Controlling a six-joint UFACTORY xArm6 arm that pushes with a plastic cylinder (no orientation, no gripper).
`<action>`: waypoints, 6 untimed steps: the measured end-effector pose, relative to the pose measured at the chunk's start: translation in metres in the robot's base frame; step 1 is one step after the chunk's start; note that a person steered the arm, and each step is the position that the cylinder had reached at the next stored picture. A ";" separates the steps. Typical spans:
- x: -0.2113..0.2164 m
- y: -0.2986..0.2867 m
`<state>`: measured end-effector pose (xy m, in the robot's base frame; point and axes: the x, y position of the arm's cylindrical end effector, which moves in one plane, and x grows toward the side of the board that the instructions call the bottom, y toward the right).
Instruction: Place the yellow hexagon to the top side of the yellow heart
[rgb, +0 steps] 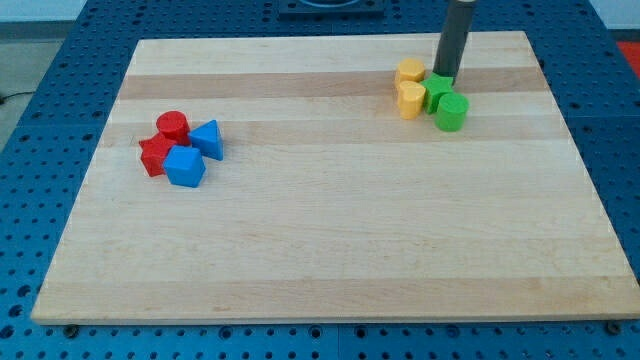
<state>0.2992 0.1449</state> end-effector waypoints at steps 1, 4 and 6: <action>-0.017 -0.006; -0.055 -0.075; -0.015 -0.103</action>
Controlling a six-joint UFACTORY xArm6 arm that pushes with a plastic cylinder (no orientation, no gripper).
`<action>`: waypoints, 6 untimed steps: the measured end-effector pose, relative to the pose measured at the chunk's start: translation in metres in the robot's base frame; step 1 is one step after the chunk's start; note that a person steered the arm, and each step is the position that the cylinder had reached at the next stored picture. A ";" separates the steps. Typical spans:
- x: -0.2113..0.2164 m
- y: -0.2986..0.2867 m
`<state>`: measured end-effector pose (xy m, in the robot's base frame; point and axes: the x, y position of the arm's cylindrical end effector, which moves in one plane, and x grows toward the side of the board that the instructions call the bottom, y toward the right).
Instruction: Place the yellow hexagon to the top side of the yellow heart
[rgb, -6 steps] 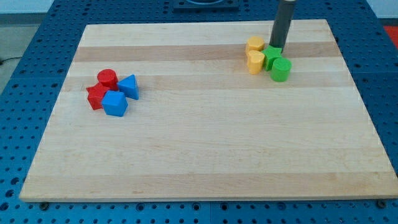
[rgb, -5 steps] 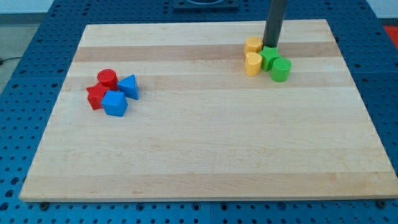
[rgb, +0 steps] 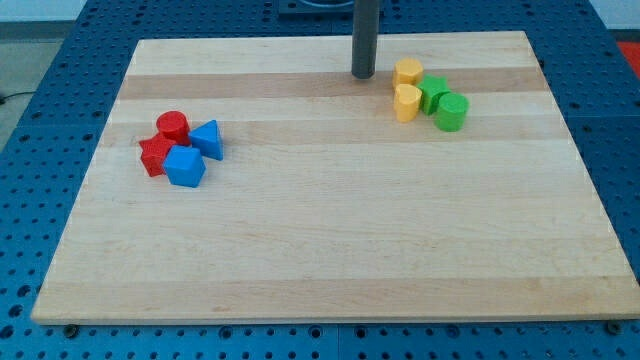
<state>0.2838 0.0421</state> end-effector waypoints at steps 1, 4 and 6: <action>0.014 -0.007; 0.010 0.043; -0.019 0.029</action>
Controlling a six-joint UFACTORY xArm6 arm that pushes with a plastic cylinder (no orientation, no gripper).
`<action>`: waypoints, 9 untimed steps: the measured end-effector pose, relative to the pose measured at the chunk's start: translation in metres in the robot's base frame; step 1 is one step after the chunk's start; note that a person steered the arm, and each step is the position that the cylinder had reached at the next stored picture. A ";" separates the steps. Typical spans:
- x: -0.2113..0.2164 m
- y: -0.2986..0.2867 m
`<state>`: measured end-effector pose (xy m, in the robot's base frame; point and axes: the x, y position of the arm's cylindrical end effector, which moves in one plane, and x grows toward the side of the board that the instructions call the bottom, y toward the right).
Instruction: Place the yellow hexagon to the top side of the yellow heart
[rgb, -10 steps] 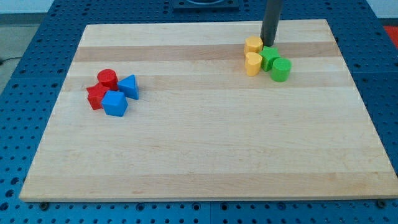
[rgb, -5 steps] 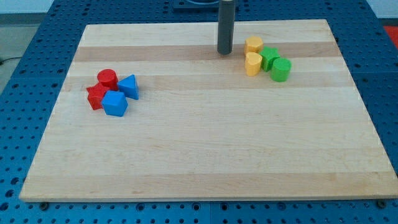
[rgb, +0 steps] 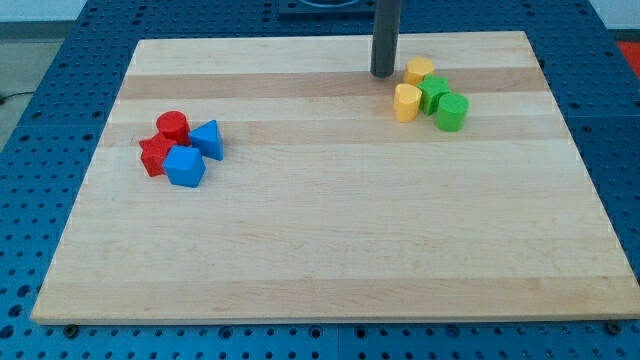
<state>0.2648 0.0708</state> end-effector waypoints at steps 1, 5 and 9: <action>-0.006 0.000; -0.028 0.035; 0.016 0.033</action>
